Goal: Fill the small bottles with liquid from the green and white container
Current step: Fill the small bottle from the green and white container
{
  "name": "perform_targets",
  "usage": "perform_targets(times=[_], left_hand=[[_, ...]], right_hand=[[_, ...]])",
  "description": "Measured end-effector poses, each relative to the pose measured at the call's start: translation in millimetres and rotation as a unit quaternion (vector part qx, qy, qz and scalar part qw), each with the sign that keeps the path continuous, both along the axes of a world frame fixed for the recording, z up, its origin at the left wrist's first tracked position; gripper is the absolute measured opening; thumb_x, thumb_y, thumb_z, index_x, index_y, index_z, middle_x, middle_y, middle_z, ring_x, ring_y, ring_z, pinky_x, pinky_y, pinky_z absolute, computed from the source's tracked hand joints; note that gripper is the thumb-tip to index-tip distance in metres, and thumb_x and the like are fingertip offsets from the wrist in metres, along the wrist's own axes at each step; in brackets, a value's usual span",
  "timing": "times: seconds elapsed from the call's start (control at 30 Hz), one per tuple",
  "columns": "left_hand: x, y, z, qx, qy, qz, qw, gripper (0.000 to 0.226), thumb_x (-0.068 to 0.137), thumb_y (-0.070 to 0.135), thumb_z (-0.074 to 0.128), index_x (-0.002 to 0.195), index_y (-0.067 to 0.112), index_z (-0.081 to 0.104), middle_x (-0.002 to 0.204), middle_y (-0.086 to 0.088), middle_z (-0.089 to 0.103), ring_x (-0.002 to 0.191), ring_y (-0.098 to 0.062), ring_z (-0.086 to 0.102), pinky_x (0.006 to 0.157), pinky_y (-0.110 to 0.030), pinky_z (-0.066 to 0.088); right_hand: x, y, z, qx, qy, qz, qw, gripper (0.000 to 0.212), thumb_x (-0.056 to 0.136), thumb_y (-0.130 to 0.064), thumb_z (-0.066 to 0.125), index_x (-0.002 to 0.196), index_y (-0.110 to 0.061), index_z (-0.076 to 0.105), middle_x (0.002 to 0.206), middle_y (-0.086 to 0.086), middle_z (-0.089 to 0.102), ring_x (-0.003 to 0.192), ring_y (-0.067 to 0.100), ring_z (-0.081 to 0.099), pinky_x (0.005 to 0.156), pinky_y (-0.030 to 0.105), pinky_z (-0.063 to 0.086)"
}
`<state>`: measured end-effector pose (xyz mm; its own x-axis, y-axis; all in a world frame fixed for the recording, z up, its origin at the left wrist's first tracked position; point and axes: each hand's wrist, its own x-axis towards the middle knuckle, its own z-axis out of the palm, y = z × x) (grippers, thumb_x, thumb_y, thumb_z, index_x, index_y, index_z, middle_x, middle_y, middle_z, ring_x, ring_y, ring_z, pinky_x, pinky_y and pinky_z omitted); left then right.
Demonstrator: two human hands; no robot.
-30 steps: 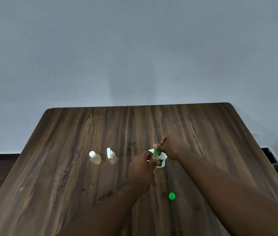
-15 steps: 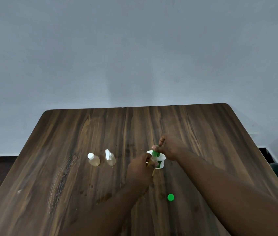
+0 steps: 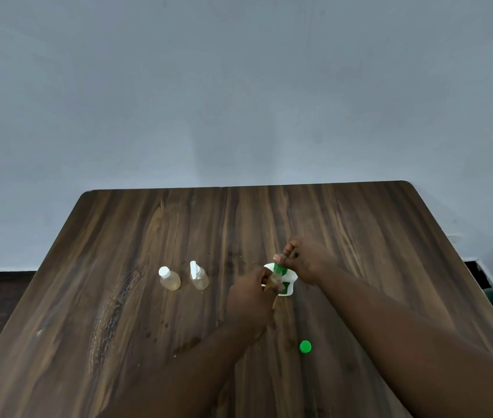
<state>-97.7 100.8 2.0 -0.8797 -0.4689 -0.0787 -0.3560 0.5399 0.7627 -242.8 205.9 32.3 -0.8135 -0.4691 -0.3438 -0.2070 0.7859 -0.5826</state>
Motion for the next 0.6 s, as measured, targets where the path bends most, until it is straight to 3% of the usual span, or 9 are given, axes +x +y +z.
perform_targets(times=[0.1, 0.23, 0.33, 0.6], left_hand=[[1.1, 1.9, -1.6, -0.004, -0.017, -0.002, 1.0, 0.015, 0.091, 0.048, 0.063, 0.095, 0.034, 0.066, 0.088, 0.016, 0.069, 0.079, -0.001, 0.063, 0.071, -0.031, 0.055], [1.9, 2.4, 0.0, -0.002, -0.02, 0.008, 1.0, 0.013, 0.088, 0.045, 0.067, 0.093, 0.033, 0.067, 0.088, 0.017, 0.069, 0.08, -0.001, 0.064, 0.073, -0.031, 0.055], [1.8, 0.4, 0.7, 0.006, -0.017, 0.012, 1.0, 0.013, 0.087, 0.046, 0.067, 0.09, 0.032, 0.066, 0.086, 0.017, 0.07, 0.079, 0.001, 0.064, 0.073, -0.034, 0.056], [0.6, 2.9, 2.4, -0.005, -0.027, 0.009, 1.0, 0.014, 0.086, 0.044, 0.069, 0.09, 0.031, 0.067, 0.086, 0.012, 0.071, 0.077, -0.004, 0.063, 0.071, -0.033, 0.053]], right_hand=[[2.0, 2.2, -11.7, -0.012, 0.001, 0.008, 1.0, 0.025, 0.083, -0.049, 0.072, 0.077, -0.025, 0.065, 0.08, -0.005, 0.068, 0.078, 0.015, 0.065, 0.069, 0.032, 0.052], [1.4, -2.9, -6.8, -0.003, 0.007, 0.031, 0.999, 0.021, 0.087, -0.046, 0.068, 0.078, -0.027, 0.067, 0.083, -0.006, 0.07, 0.081, 0.013, 0.064, 0.071, 0.03, 0.05], [-0.8, -2.3, -3.7, -0.008, 0.002, 0.045, 0.999, 0.024, 0.088, -0.046, 0.067, 0.086, -0.024, 0.075, 0.085, -0.005, 0.073, 0.082, 0.012, 0.067, 0.078, 0.036, 0.055], [1.2, -1.8, -10.5, -0.007, 0.016, 0.052, 0.999, 0.016, 0.089, -0.039, 0.068, 0.087, -0.025, 0.075, 0.085, -0.007, 0.073, 0.082, 0.013, 0.067, 0.078, 0.034, 0.054]])
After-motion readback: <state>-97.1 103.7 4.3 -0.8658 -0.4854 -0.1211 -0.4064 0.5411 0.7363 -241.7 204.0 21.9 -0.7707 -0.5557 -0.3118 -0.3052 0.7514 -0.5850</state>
